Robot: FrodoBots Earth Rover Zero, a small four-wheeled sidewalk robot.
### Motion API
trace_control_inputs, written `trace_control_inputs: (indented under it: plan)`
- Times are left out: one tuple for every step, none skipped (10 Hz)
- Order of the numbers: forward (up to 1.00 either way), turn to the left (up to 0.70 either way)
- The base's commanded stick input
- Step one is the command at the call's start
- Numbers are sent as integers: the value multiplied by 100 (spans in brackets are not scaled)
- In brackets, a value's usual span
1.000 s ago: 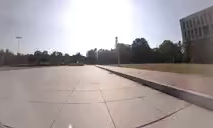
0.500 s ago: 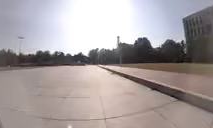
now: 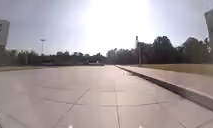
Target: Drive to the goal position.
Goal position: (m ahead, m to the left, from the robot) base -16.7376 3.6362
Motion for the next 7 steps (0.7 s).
trace_control_inputs:
  plan:
    - [100,40]
    - [100,8]
    - [100,0]
    - [100,0]
    - [100,0]
    - [100,0]
    - [100,0]
